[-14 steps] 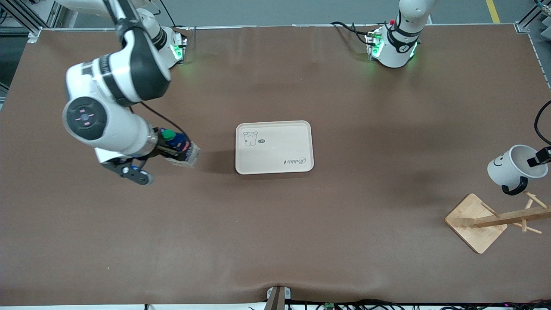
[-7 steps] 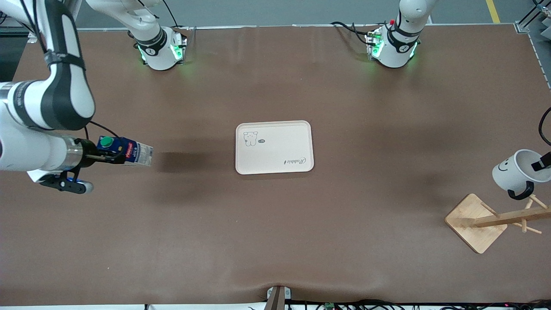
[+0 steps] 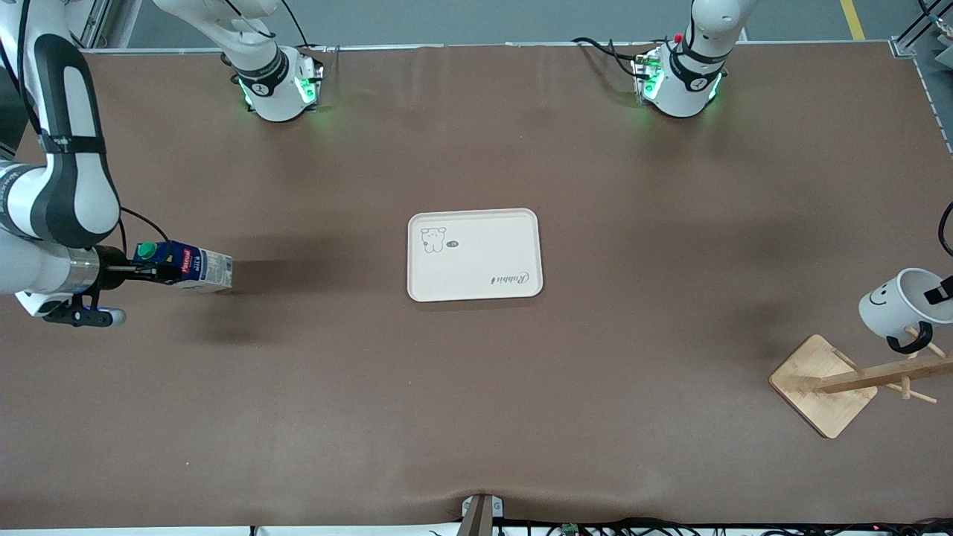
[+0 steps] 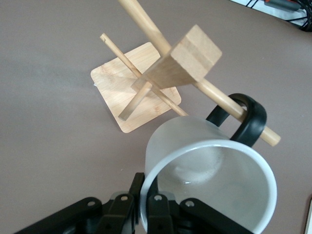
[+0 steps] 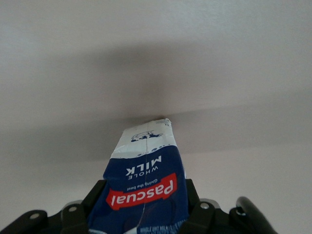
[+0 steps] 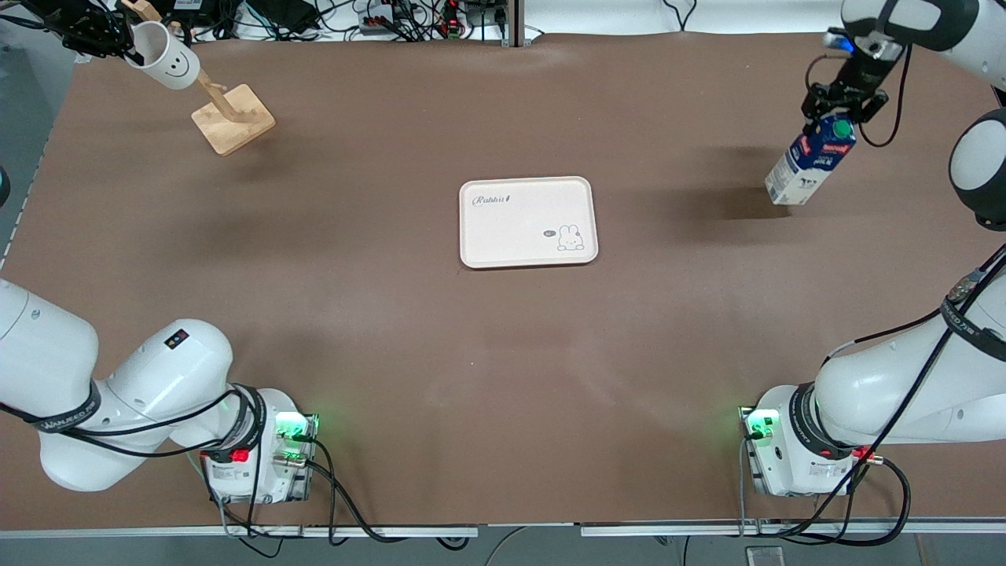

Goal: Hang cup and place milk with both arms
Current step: 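Hang the mug handle on the stand peg with the left gripper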

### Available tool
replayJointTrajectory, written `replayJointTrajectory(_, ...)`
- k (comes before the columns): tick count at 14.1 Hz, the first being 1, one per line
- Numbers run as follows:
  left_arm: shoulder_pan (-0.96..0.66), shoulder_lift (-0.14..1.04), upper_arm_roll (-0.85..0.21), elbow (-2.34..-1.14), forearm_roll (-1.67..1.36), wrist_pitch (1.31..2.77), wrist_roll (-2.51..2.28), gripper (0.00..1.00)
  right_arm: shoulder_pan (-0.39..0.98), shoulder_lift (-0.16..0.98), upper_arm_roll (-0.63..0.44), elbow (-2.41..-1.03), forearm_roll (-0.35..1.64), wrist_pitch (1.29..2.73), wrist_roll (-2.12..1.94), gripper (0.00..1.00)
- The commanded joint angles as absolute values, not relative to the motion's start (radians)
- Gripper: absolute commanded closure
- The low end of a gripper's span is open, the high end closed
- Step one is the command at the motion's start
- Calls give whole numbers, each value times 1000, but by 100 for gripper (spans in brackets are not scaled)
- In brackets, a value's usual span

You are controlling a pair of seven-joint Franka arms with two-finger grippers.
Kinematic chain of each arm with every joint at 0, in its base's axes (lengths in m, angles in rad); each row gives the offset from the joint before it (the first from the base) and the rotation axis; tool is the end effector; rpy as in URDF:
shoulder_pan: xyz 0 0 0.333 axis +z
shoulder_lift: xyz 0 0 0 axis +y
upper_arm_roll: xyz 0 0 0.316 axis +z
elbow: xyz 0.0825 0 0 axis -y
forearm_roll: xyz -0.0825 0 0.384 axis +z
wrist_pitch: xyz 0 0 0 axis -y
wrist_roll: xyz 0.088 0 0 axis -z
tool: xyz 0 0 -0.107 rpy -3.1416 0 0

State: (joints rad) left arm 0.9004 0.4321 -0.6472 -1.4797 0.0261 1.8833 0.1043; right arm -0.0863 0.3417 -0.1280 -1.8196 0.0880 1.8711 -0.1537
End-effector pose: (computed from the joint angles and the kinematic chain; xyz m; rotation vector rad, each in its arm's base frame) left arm 0.6309 0.2350 0.4739 2.9093 0.2828 0.1421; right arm 0.5909 -0.1173 0.3316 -3.0214 0.1476 0.4191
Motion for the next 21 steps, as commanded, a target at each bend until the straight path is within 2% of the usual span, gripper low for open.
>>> replayJointTrajectory(1,908,451,-652,-1465,8,1882,124,89,-115,278,-107,-1936,72,1954,-186,100)
replayJointTrajectory(2,905,451,-653,-1465,9,1884,121,63,-114,275,-107,-1945,72,1954,-176,100)
replayJointTrajectory(3,902,448,-657,-1465,11,1885,121,52,-115,264,-110,-1956,72,1954,-154,100)
replayJointTrajectory(4,900,442,-660,-1463,14,1885,114,21,-115,252,-115,-1960,72,1950,-105,100)
replayJointTrajectory(5,900,434,-669,-1465,12,1885,103,0,-115,242,-115,-1965,72,1944,-63,99)
replayJointTrajectory(9,891,368,-730,-1476,25,1841,-53,0,-130,225,-115,-2000,72,1956,0,99)
replayJointTrajectory(11,890,339,-759,-1476,29,1812,-104,0,-141,226,-114,-2022,71,1988,0,89)
replayJointTrajectory(12,890,324,-775,-1476,50,1798,-135,0,-140,216,-114,-2046,71,2024,-2,77)
replayJointTrajectory(13,890,313,-799,-1476,75,1775,-167,0,-140,209,-114,-2074,71,2060,-2,70)
replayJointTrajectory(16,891,273,-857,-1468,115,1711,-258,0,-141,209,-112,-2094,72,2075,-9,56)
replayJointTrajectory(20,891,239,-910,-1465,215,1684,-242,0,-141,210,-112,-2091,72,2072,-12,6)
replayJointTrajectory(21,891,226,-916,-1463,219,1683,-242,0,-141,210,-112,-2091,72,2072,-12,0)
